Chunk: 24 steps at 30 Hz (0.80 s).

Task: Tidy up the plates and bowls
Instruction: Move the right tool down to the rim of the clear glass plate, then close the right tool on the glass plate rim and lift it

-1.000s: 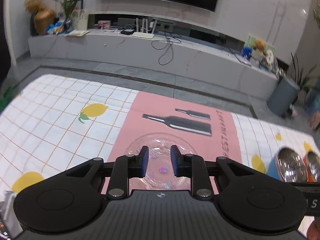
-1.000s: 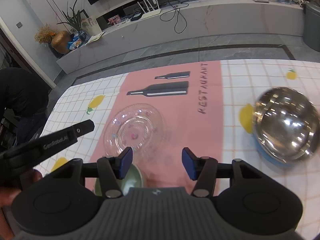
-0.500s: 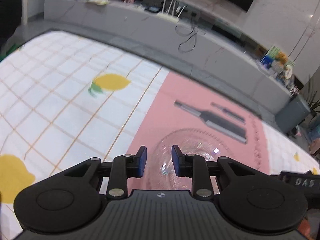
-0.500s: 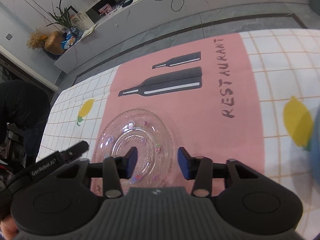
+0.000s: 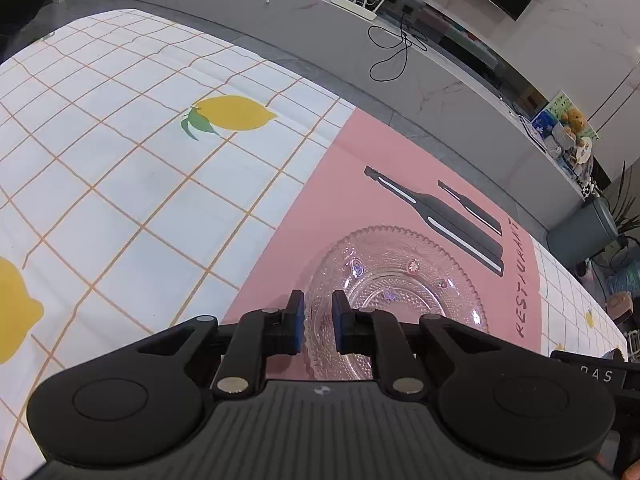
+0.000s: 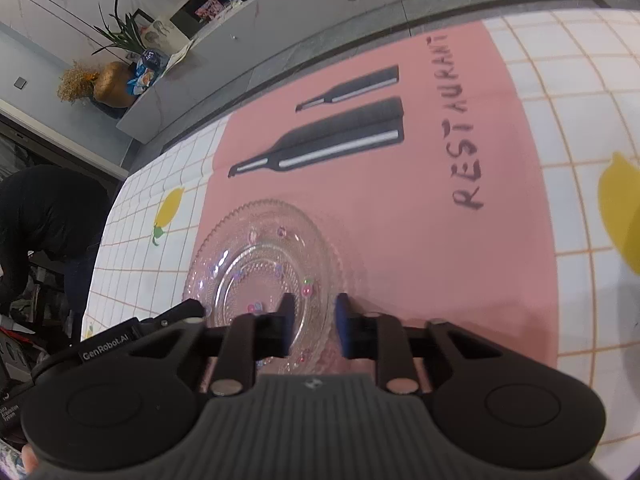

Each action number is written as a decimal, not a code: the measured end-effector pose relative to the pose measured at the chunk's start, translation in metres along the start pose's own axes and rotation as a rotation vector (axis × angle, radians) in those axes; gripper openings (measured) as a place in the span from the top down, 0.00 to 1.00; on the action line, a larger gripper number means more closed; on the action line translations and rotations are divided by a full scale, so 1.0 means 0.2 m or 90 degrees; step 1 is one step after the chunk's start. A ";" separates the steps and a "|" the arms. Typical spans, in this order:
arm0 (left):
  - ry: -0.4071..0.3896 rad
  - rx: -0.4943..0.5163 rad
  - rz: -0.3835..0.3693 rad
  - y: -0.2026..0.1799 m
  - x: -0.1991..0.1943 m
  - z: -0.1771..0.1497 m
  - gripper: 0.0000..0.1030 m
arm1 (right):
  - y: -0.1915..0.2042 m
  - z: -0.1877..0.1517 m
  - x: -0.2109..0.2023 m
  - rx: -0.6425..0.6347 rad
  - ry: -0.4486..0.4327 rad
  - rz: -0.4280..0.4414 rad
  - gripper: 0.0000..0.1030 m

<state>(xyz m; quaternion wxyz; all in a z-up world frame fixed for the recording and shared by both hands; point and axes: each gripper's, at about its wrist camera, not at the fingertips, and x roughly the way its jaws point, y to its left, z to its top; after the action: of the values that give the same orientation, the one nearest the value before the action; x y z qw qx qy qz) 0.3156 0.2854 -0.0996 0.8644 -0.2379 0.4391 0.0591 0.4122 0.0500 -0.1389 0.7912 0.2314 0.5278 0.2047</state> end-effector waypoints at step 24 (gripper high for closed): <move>-0.102 -0.057 -0.054 -0.08 -0.24 0.08 0.89 | 0.12 0.06 -0.26 -0.006 -0.086 0.009 0.95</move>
<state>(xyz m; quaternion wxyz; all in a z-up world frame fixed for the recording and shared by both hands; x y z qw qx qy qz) 0.3044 0.2841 -0.0482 0.8870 -0.2895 0.3546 0.0609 0.4028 0.0377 -0.0822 0.8245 0.2447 0.4706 0.1971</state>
